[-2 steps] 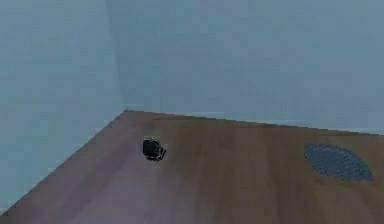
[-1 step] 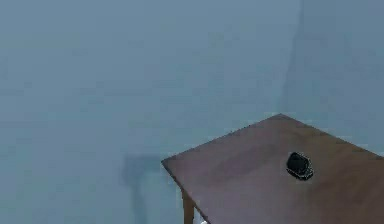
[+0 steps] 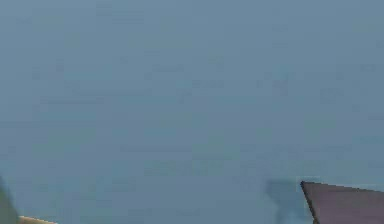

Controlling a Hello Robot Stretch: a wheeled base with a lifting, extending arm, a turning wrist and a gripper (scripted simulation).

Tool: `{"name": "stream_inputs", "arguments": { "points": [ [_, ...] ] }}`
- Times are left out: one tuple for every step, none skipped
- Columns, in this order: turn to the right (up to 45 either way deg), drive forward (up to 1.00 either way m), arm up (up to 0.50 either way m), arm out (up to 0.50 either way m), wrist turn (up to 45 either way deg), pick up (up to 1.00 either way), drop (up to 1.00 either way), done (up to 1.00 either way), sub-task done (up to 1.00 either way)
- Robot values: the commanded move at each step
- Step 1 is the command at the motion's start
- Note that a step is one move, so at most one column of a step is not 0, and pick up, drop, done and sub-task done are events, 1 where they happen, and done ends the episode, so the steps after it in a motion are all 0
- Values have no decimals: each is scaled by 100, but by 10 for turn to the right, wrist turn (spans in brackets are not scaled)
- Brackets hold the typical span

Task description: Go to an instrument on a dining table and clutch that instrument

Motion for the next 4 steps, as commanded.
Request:
{"name": "stream_inputs", "arguments": {
  "points": [
    [-120, 0, 0, 0, 0, 0, 0, 0, 0],
    [450, 0, 0, 0, 0, 0, 0, 0, 0],
    [390, 0, 0, 0, 0, 0, 0, 0, 0],
    [0, 10, 0, 0, 0, 0, 0, 0, 0]
  ]
}}
